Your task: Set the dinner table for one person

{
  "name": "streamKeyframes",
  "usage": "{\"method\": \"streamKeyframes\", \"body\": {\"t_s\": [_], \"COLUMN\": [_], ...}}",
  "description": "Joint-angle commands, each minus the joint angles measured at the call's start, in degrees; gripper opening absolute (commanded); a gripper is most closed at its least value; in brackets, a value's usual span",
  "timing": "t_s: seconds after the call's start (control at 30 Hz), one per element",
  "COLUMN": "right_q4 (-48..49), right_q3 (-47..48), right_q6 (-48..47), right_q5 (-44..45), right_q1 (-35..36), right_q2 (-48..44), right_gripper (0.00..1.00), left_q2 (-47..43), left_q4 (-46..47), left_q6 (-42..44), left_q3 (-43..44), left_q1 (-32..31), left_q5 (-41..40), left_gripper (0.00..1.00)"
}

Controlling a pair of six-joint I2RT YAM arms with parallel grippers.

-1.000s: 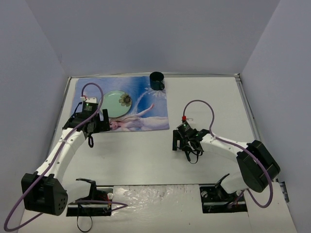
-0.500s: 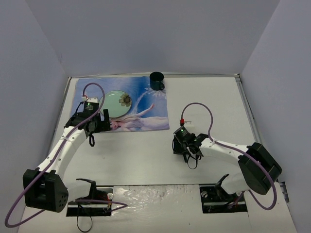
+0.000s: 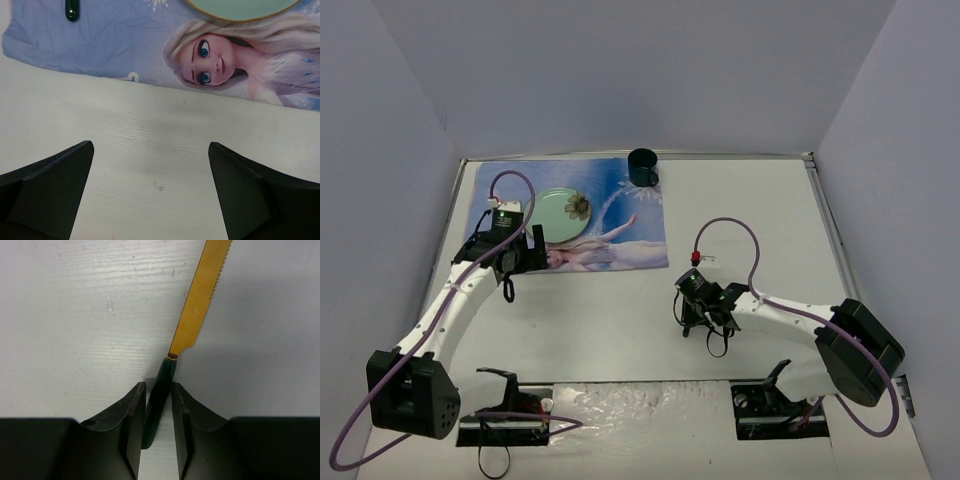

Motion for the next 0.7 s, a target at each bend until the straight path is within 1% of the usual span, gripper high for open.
{"method": "streamKeyframes", "body": {"t_s": [0.0,0.03,0.07,0.23,0.33,0.37,0.47,0.57,0.67], "right_q4": [-4.06,-4.15,-4.31,-6.86,-8.04,-8.19,-8.39,-8.31,-8.32], "right_q3": [-1.47,-1.42,-1.37,1.88,9.81,10.44,21.32,29.1,40.98], "right_q6": [2.75,3.07,3.22,1.01,-2.64,-3.61,-7.06,-10.87,-14.17], "right_q5": [2.37,2.74,3.17,7.01,9.11,9.25,11.97,12.24,10.46], "right_q1": [0.83,0.88,0.96,1.68,1.76,1.77,1.73,1.6,0.75], "right_q2": [2.07,2.07,1.97,1.72,1.63,1.76,4.46,9.95,17.47], "right_gripper": [0.12,0.03,0.0,0.0,0.0,0.0,0.0,0.0,0.0], "left_q2": [-2.09,-2.18,-2.27,-2.81,-2.66,-2.64,-3.32,-6.0,-9.62], "left_q4": [1.78,1.73,1.75,2.06,1.84,1.81,0.78,-0.92,-2.54], "left_q6": [0.27,0.23,0.18,-0.05,0.03,0.04,-0.07,-0.47,-0.98], "left_q3": [1.75,1.75,1.79,1.75,1.83,1.9,2.14,2.36,2.51], "left_q1": [-0.04,-0.04,-0.04,-0.04,-0.04,-0.04,-0.04,-0.04,0.03], "left_q5": [0.32,0.32,0.42,0.76,0.36,0.19,0.31,0.83,-0.66], "left_gripper": [0.97,0.97,0.97,0.97,0.97,0.97,0.97,0.97,0.97]}}
